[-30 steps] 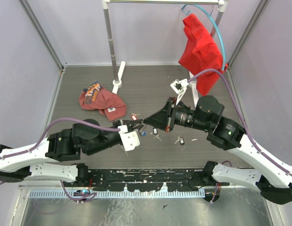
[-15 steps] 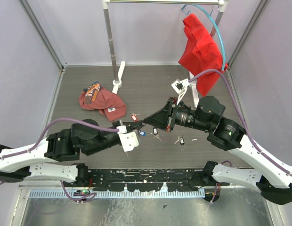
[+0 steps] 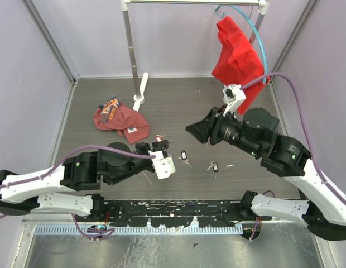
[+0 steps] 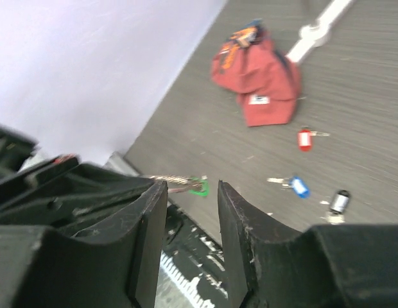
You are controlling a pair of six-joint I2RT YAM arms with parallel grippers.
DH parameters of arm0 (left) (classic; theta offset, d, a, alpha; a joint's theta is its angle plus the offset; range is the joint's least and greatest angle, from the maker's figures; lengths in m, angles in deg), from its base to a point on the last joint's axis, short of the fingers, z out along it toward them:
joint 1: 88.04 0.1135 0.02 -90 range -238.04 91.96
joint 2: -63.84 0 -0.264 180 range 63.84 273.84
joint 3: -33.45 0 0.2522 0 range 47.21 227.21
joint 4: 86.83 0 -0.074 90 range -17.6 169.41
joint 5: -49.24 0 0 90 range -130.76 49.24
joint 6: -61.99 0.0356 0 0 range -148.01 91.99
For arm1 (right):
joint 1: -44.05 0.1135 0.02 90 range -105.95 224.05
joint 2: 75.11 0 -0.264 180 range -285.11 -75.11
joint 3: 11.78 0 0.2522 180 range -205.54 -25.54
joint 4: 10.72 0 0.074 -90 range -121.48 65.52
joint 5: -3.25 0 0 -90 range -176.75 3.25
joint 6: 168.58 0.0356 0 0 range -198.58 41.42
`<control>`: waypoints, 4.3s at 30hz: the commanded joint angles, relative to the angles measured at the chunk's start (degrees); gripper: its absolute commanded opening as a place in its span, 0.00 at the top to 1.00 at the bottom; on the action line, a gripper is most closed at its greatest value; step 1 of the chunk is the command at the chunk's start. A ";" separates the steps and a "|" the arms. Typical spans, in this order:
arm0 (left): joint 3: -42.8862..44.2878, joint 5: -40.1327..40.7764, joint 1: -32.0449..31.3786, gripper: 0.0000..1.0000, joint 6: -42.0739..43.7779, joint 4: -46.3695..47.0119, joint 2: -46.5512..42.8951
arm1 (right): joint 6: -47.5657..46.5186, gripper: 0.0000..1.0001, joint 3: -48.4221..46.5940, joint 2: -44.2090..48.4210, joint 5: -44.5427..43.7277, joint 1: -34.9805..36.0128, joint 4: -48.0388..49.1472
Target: Put the keys on the keyring
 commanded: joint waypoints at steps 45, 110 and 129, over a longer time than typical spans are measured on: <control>-0.38 3.48 0.06 1.00 -1.53 -3.57 2.40 | 6.08 0.66 39.46 -22.00 -8.26 -29.27 4.86; 9.02 -4.05 -1.82 1.00 -0.91 -7.29 6.57 | -37.16 0.99 5.35 0.36 54.48 -30.07 1.65; 10.99 -10.10 -1.84 1.00 -1.94 -10.20 5.90 | -43.49 0.99 -1.38 -6.94 57.21 -17.94 0.47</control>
